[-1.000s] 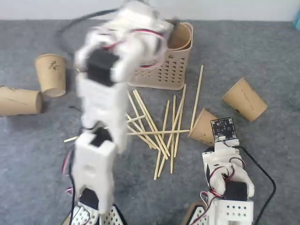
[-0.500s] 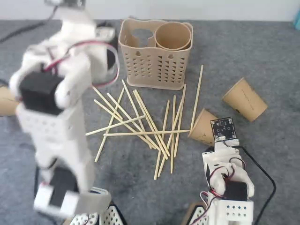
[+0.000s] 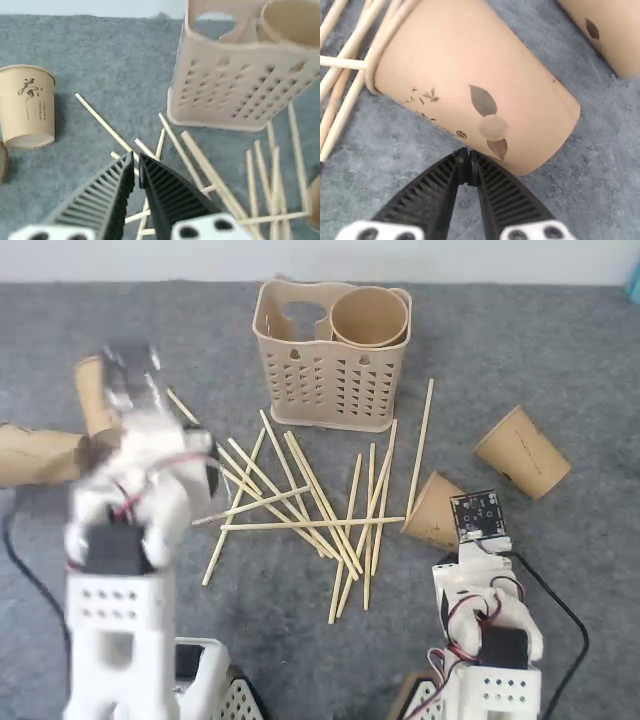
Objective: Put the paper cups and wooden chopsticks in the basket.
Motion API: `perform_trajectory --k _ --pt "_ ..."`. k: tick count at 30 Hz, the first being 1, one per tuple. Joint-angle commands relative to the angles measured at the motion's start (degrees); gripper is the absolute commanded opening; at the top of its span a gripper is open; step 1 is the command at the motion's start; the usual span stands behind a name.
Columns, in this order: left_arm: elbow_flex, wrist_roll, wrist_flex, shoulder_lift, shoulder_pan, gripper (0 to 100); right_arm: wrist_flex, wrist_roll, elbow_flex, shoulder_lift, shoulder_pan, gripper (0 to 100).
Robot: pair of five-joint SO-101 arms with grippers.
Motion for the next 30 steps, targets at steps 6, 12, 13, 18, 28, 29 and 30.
perform_trajectory --k 6,12,13,18,28,29,30 --pt "36.4 -6.0 -12.5 -25.8 -0.8 1 1.3 0.8 -6.8 -1.0 11.2 0.8" --pt "48.0 -9.8 -23.5 -27.8 -2.8 1 -3.0 11.1 -15.8 -0.2 13.7 0.8" --pt "47.8 -9.8 -24.4 -27.5 -3.9 1 -3.2 12.2 -17.9 0.1 13.6 0.8" --pt "45.6 -6.4 -23.0 -24.9 -7.1 1 -3.6 12.8 -30.0 10.9 13.6 0.7" --pt "43.7 -6.0 -25.5 -17.7 -7.4 1 -1.5 -3.3 -67.6 63.4 13.3 0.8" --pt "43.6 -6.0 -25.6 -17.3 -7.4 1 0.0 -5.2 -71.7 67.6 13.3 0.8" --pt "43.6 -6.0 -25.6 -17.0 -7.4 1 1.3 -7.0 -75.8 71.3 13.2 0.8"
